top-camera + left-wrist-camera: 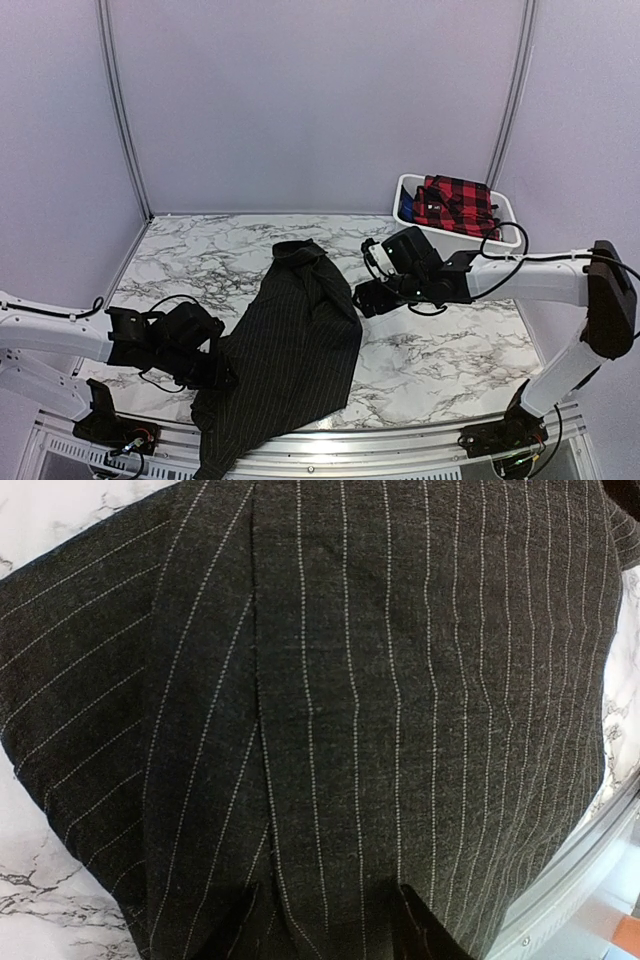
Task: Fold and stack the long sleeve shirts
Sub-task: Pick up the crumpled shirt from the center of the board.
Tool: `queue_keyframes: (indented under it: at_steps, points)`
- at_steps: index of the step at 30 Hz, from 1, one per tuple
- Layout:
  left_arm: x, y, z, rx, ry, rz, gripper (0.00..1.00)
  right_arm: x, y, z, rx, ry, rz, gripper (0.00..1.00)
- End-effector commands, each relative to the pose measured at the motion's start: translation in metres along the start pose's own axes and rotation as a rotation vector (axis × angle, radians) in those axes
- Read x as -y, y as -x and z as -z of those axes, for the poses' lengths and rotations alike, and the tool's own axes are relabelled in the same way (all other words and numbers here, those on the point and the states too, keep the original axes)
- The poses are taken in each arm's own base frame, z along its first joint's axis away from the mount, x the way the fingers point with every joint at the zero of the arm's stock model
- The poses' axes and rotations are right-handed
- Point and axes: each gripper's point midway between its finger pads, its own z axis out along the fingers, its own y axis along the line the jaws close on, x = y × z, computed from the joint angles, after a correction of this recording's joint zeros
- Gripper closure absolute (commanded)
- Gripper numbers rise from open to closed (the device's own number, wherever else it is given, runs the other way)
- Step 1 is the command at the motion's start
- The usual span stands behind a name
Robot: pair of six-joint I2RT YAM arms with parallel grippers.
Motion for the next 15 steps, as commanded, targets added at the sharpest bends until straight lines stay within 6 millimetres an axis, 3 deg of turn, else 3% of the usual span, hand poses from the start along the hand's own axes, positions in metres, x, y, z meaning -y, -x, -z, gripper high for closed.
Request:
queue_keyframes:
  at_steps: [1,7,12,15]
  points:
    - [0.016,0.003,-0.001,-0.011,-0.027,-0.006,0.60,-0.013,0.006,0.000,0.039,0.052,-0.026,0.16]
    - [0.026,0.011,0.001,0.006,-0.040,-0.015,0.81,-0.016,-0.005,-0.007,0.020,0.076,-0.038,0.16]
    - [0.030,0.038,0.020,0.148,-0.040,-0.011,0.99,-0.025,-0.009,-0.009,0.018,0.130,-0.036,0.18]
    - [0.025,0.054,0.033,0.244,-0.013,0.012,1.00,-0.034,-0.011,-0.011,0.011,0.179,-0.034,0.19]
